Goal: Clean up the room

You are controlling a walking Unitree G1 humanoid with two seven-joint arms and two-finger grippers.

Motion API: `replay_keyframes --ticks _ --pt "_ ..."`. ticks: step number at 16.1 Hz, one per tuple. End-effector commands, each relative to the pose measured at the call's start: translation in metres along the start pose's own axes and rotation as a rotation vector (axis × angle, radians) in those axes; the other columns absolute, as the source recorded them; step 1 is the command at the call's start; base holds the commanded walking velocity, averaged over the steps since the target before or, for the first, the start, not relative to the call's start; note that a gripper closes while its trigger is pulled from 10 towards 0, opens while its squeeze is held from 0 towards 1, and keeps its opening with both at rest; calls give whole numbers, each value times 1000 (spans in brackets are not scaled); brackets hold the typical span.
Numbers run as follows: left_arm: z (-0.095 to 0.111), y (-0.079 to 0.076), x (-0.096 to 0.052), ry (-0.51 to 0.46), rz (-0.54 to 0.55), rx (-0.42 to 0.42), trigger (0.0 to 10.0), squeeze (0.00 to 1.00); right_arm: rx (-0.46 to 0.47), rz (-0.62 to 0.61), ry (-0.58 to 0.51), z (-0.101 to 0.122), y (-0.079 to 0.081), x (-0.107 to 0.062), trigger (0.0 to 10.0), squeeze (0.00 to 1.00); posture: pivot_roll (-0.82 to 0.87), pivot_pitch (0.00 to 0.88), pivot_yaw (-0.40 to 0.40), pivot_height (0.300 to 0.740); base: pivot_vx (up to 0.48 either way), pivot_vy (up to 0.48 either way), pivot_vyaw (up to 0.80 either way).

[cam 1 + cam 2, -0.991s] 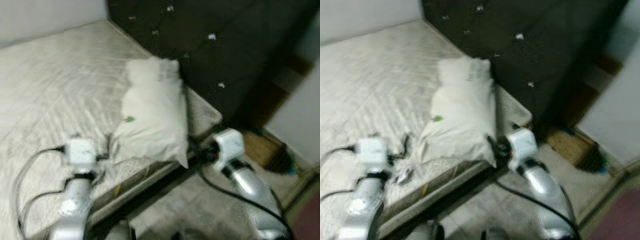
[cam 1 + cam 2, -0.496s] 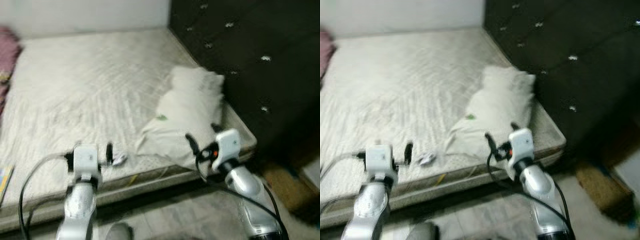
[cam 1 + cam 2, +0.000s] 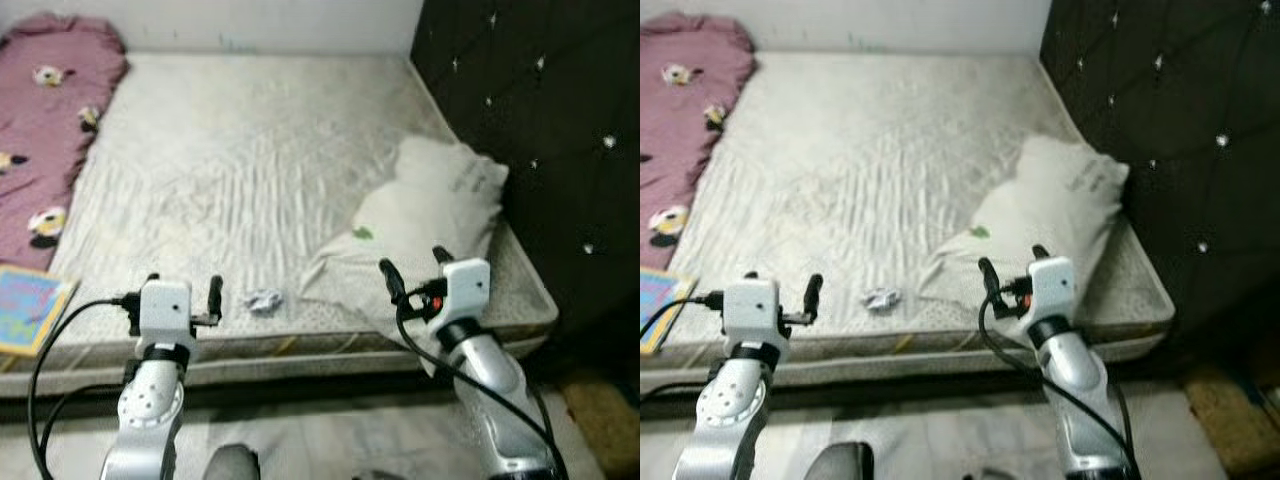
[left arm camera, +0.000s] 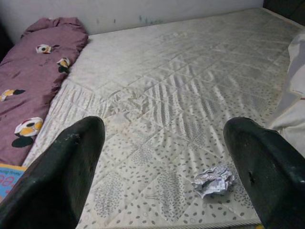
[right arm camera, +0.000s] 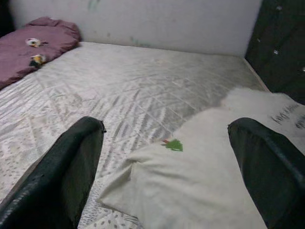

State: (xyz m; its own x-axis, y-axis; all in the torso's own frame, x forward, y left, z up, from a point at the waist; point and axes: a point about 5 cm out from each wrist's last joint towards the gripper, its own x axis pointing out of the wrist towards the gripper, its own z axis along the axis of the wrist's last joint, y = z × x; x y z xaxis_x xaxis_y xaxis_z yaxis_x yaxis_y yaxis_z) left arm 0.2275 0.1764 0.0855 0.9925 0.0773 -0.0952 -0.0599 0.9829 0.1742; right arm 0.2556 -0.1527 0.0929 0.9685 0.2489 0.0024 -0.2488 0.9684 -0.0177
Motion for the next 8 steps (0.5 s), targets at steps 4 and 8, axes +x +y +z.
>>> replay_keyframes --ticks 4,8 --pt "9 -1 5 -28 -33 -16 10000 0 -12 -43 -24 9 -12 5 10000 0 11 77 -54 740 0 0 0" --pt "6 1 -1 -23 -43 -14 10000 0 -10 -66 -28 10 -10 6 10000 0 36 71 -58 740 0 0 0"
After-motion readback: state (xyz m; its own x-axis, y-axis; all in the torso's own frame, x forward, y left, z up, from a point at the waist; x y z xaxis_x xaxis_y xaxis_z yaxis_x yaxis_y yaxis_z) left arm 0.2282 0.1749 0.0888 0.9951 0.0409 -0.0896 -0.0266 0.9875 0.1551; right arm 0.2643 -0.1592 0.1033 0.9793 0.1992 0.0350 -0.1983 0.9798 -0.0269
